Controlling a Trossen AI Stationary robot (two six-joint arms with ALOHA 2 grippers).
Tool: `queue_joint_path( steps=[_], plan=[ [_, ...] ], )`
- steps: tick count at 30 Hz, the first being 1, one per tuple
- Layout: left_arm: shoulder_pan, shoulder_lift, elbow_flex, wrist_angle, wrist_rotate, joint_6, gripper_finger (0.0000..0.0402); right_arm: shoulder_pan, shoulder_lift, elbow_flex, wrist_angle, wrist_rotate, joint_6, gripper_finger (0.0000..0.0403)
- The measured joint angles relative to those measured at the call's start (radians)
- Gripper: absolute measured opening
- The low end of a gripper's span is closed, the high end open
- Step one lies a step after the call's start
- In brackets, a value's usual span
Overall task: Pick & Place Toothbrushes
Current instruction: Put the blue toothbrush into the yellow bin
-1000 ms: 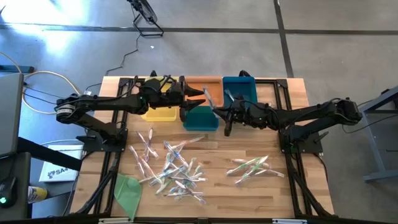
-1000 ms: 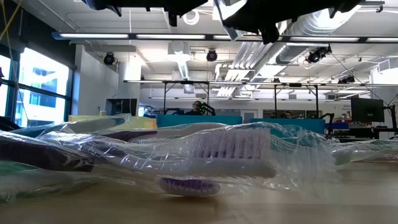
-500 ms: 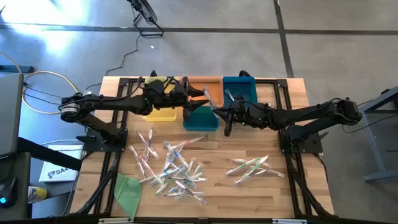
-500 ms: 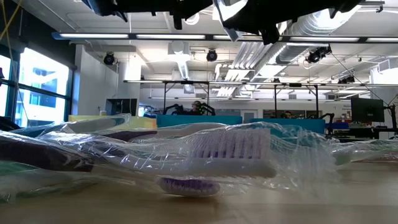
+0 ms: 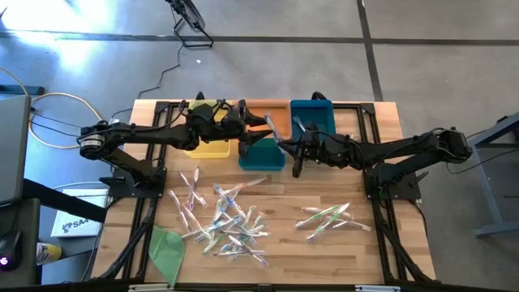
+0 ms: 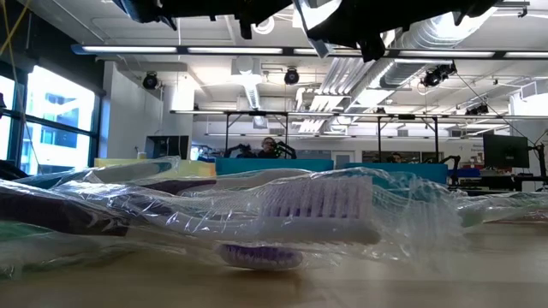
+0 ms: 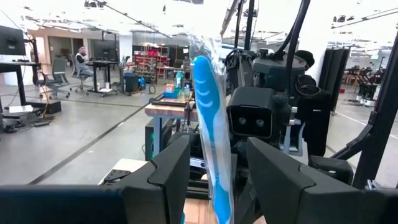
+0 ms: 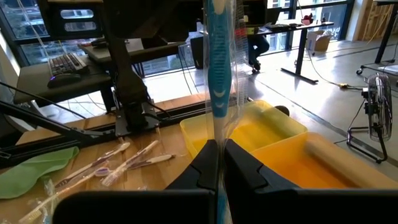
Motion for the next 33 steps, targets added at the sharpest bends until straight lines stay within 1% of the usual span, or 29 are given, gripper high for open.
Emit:
queue_joint_path(
  steps=[4,13,16,22,26,33],
  plan=[
    [-0.004,0.000,0.000,0.007,0.002,0.000,0.0155,0.000,0.001,0.000,-0.023,0.003,0.000,0.0004],
    [-0.013,0.042,0.000,0.032,0.004,-0.027,0.0155,0.000,0.001,0.000,-0.033,0.004,0.003,0.0004],
    [-0.015,0.050,0.000,0.072,0.005,-0.027,0.0155,0.000,0.001,0.000,-0.034,0.003,0.003,0.0004],
    [-0.015,0.052,0.000,0.067,0.004,-0.027,0.0152,0.000,0.001,0.000,-0.035,0.004,0.003,0.0004],
    [-0.015,0.052,0.000,0.067,0.004,-0.027,0.0126,0.000,0.001,0.000,-0.035,0.003,0.001,0.0004],
    [-0.015,0.052,0.000,0.067,0.005,-0.031,0.0044,0.000,0.001,0.000,-0.036,0.005,-0.001,0.0004]
  ],
)
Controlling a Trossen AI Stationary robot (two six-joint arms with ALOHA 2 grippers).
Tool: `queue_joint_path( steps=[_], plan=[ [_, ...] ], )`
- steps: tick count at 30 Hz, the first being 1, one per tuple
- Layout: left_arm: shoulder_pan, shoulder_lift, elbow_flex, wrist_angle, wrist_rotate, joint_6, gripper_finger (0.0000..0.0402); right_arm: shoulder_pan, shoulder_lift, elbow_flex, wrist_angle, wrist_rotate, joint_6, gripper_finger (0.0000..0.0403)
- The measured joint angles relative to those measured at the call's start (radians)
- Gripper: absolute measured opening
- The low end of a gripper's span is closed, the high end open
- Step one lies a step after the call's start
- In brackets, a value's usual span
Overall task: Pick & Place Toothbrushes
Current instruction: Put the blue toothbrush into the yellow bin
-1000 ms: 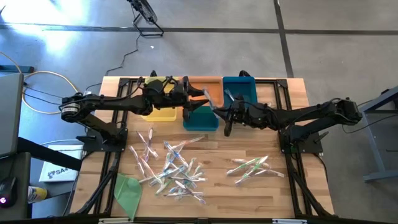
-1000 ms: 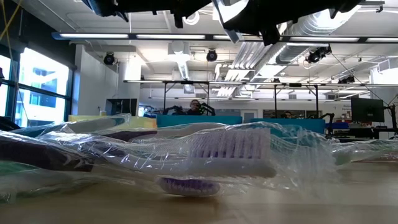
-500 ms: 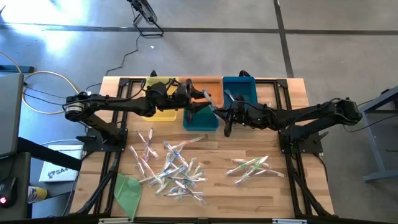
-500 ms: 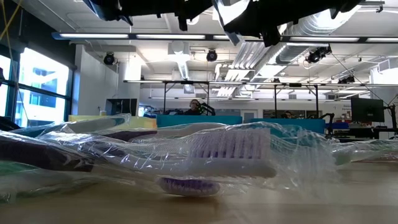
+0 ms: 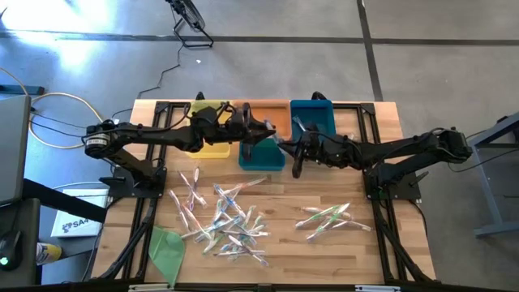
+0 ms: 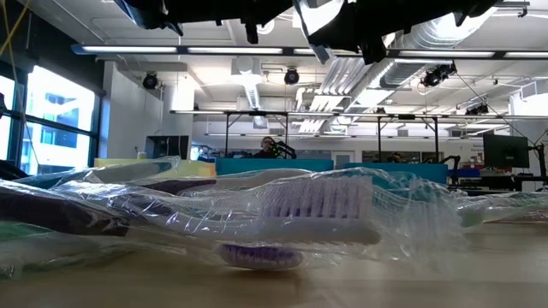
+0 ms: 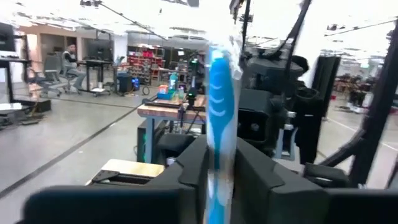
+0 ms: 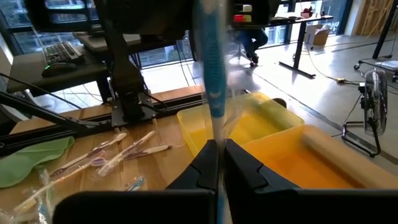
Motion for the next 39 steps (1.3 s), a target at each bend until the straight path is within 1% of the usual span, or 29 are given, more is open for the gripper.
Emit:
queue_joint_path(
  steps=[2,4,13,17,20,24,30,31,35,39],
  plan=[
    [0.000,0.000,0.000,0.000,0.000,0.003,0.0027,0.000,0.000,0.000,0.000,0.000,0.000,0.0003],
    [0.000,0.000,0.000,0.000,0.000,0.001,0.0019,0.000,0.000,0.000,0.000,0.001,0.000,0.0003],
    [0.000,0.000,0.000,0.000,0.000,0.003,0.0025,0.000,0.000,0.000,0.000,-0.020,0.001,0.0003],
    [0.002,0.000,0.000,-0.001,0.000,0.003,0.0020,0.000,0.000,0.000,0.002,-0.034,0.008,0.0014],
    [0.002,0.000,0.000,-0.001,0.001,0.005,0.0020,0.001,0.000,0.000,0.009,-0.058,0.003,0.0036],
    [0.003,0.000,0.000,0.000,0.001,0.009,0.0020,0.001,0.000,0.000,0.018,-0.061,0.001,0.0083],
    [0.011,0.000,0.000,-0.003,0.009,0.042,0.0020,0.002,-0.025,0.000,0.022,-0.034,0.017,0.0151],
    [0.020,0.000,0.000,-0.003,0.024,0.042,0.0020,0.002,-0.036,0.000,0.018,-0.034,0.017,0.0160],
    [0.067,-0.008,0.000,-0.003,0.080,0.033,0.0020,0.001,-0.099,0.000,-0.024,-0.033,0.010,0.0185],
    [0.122,-0.037,0.000,-0.007,0.118,0.016,0.0020,0.001,-0.177,0.000,-0.101,-0.031,0.009,0.0189]
  ],
)
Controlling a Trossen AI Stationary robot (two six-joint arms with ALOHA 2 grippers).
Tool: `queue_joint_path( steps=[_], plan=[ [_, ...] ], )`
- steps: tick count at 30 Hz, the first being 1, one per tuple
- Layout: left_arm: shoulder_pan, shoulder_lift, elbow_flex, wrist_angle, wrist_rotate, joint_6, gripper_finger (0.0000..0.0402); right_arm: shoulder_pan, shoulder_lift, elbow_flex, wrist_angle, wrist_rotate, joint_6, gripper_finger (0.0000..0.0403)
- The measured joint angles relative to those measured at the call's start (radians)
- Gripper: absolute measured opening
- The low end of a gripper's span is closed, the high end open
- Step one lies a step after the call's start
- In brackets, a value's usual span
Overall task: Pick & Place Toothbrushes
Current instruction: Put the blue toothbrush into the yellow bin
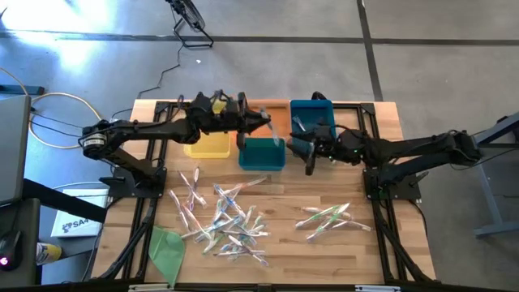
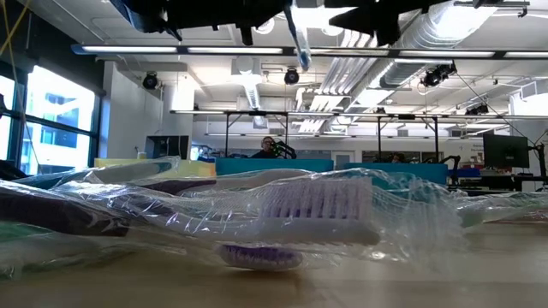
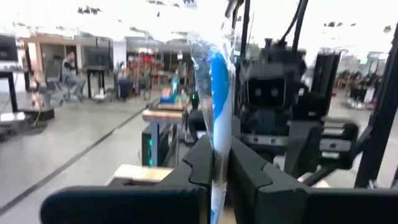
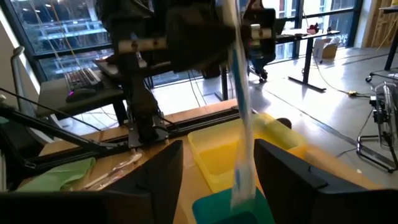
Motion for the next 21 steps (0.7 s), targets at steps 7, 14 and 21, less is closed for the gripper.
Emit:
queue_joint_path(
  steps=[7,14,21],
  plan=[
    [0.121,-0.116,0.000,-0.246,0.024,0.058,0.0020,0.000,-0.088,0.000,-0.105,0.001,0.060,0.0170],
    [0.238,-0.273,0.001,-0.672,-0.019,0.164,0.0019,0.000,-0.096,0.000,-0.146,0.001,0.078,0.0153],
    [0.344,-0.379,0.001,-0.955,-0.107,0.205,0.0019,0.000,-0.091,0.000,-0.152,0.003,0.078,0.0146]
  ],
)
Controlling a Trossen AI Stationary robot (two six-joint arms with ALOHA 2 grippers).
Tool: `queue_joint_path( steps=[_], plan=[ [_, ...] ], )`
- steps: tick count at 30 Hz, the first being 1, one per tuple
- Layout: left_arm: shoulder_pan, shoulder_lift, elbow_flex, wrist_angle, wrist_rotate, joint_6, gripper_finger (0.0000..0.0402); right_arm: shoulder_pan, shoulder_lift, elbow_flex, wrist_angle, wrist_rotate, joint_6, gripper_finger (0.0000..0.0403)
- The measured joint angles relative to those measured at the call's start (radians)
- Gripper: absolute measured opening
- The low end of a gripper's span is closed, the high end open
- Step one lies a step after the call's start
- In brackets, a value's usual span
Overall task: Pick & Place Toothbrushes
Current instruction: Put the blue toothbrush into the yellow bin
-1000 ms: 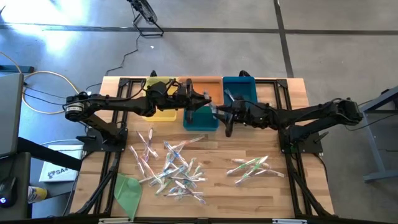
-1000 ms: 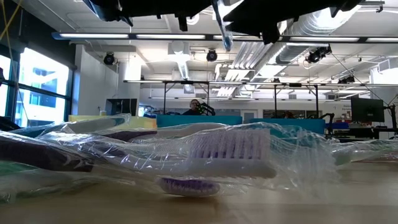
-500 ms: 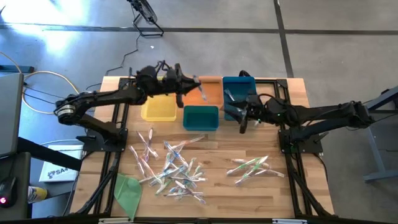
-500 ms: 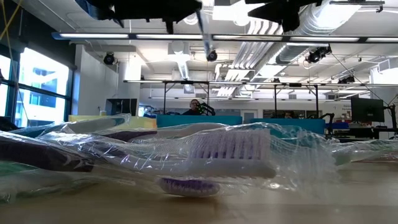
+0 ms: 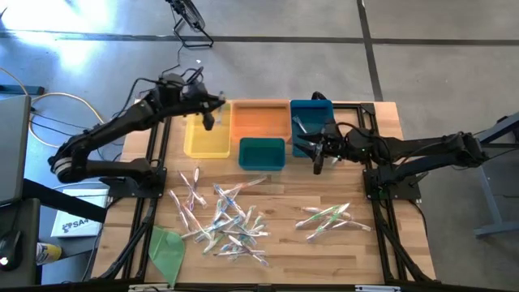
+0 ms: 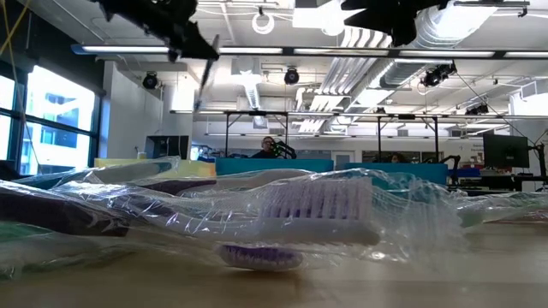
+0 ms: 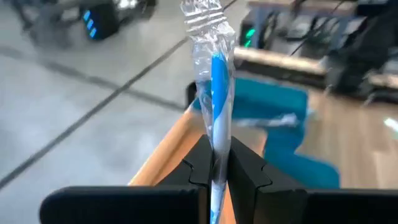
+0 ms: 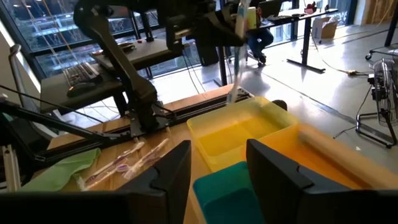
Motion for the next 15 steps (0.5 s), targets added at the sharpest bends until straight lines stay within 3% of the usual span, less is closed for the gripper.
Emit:
queue_joint_path(
  steps=[8,15],
  plan=[
    [0.069,0.016,0.000,-0.260,-0.090,0.001,0.0020,0.000,0.000,0.000,-0.045,0.001,0.010,0.0146],
    [0.067,0.107,-0.001,-0.293,-0.115,-0.001,0.0019,0.000,0.009,0.000,-0.051,0.000,0.029,0.0146]
  ],
)
